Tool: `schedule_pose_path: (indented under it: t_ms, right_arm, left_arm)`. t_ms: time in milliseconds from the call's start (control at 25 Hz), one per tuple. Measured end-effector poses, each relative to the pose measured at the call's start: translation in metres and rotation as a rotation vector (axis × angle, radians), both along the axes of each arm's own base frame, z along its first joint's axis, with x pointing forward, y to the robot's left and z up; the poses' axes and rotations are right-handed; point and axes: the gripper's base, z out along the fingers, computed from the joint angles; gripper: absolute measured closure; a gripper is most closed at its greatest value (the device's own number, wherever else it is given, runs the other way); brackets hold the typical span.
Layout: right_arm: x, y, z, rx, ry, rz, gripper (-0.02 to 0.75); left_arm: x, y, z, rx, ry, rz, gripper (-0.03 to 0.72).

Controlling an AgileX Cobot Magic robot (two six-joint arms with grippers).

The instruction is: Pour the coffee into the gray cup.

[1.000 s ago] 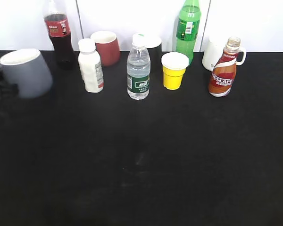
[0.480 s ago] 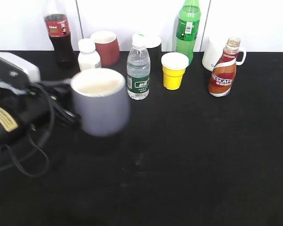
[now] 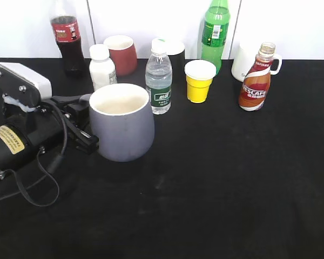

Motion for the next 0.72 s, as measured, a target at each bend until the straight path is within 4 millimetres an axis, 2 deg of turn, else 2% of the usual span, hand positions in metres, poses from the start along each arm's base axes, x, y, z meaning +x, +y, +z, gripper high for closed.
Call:
schedule_pose_path:
  t_ms: [240,360,480,560,640,720]
  right_arm:
    - [0.094,0.008,-0.006,-0.005,0.004,0.012,0.15]
    - [0.145,0.013,-0.02,0.0,0.006,0.019,0.15]
    - [0.193,0.017,-0.049,0.005,0.006,0.023,0.15]
    - [0.222,0.019,-0.078,0.008,-0.002,0.027,0.15]
    - [0.243,0.021,-0.113,0.01,0.023,0.028,0.15]
    - [0.255,0.022,-0.145,0.011,0.044,0.028,0.15]
  left_arm:
    - [0.0,0.0,0.002,-0.015,-0.021,-0.002,0.643]
    - [0.0,0.0,0.003,-0.022,-0.032,-0.003,0.643]
    - [0.0,0.0,0.004,-0.023,-0.032,-0.003,0.641]
    - [0.0,0.0,0.004,-0.024,-0.034,-0.002,0.641]
    - [0.0,0.0,0.004,-0.026,-0.034,0.001,0.641]
    - [0.0,0.0,0.004,-0.027,-0.035,0.003,0.641]
